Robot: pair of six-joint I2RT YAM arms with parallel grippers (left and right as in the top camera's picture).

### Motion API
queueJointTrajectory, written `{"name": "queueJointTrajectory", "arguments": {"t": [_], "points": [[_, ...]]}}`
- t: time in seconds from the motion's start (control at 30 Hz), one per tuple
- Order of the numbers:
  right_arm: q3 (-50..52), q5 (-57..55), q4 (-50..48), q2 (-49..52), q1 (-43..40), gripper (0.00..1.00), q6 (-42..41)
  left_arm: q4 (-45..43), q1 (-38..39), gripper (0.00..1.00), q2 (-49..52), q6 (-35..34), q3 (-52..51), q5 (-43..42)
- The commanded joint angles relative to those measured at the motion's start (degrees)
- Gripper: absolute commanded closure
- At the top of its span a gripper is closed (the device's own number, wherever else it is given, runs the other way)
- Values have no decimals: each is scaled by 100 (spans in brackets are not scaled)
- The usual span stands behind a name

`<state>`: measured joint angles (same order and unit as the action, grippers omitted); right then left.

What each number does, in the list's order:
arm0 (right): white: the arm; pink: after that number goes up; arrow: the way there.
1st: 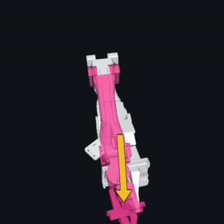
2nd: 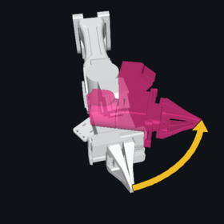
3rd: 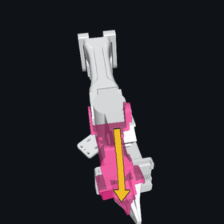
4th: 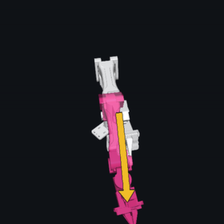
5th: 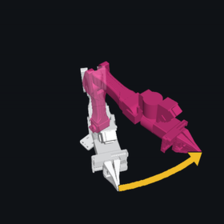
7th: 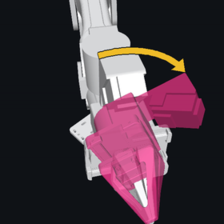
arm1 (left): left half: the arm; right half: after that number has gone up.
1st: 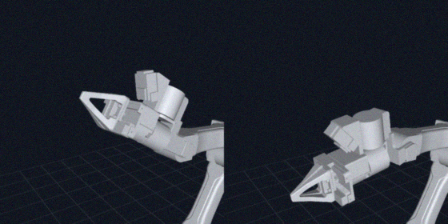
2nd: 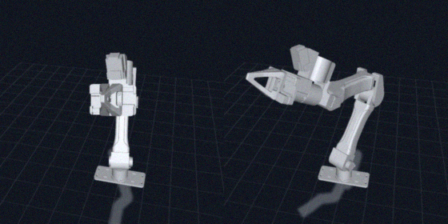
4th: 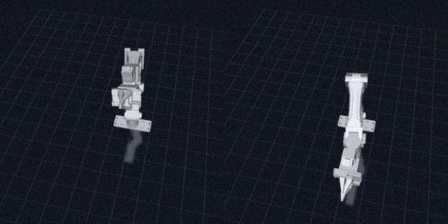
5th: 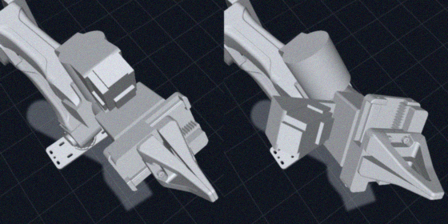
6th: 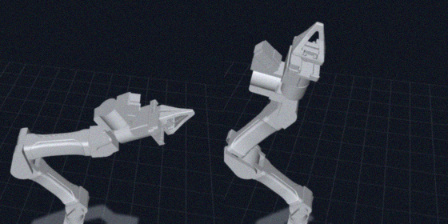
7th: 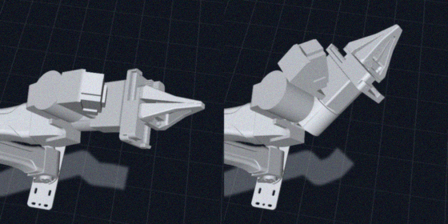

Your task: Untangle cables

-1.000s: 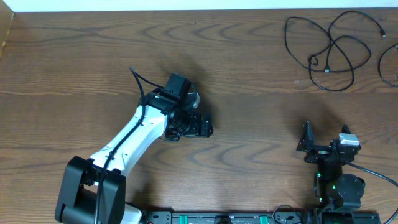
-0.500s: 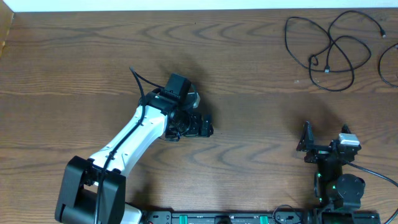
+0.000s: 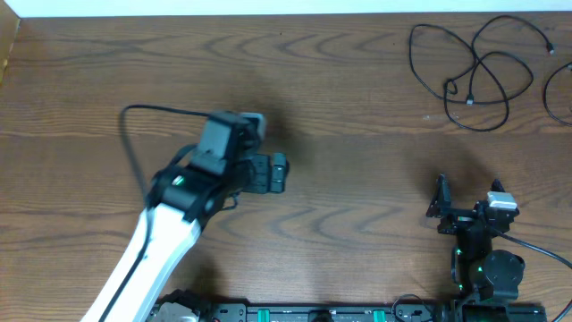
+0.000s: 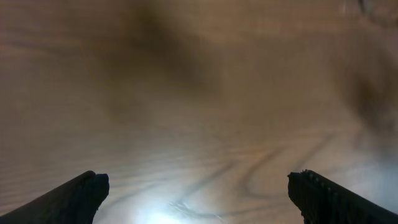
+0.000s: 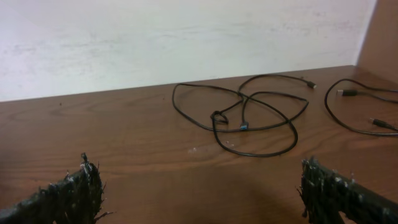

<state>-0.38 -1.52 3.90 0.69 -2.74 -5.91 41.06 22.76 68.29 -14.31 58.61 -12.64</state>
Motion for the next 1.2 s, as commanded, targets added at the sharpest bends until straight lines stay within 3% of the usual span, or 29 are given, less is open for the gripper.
{"name": "queueJointTrajectory", "arguments": {"t": [0.0,0.27,0.7,1.17], "points": [[9,-70,20,-39,39,1,-70,260,-455,2,-708,125,72,566],[9,-70,20,-39,39,1,-70,636,-1604,2,-1919,437,-219,566],[9,-70,20,-39,39,1,-70,-1561,-2083,2,-4706,619,-3088,562],[9,-70,20,-39,39,1,-70,-4378,-2083,2,-5650,623,-5180,566]]}}
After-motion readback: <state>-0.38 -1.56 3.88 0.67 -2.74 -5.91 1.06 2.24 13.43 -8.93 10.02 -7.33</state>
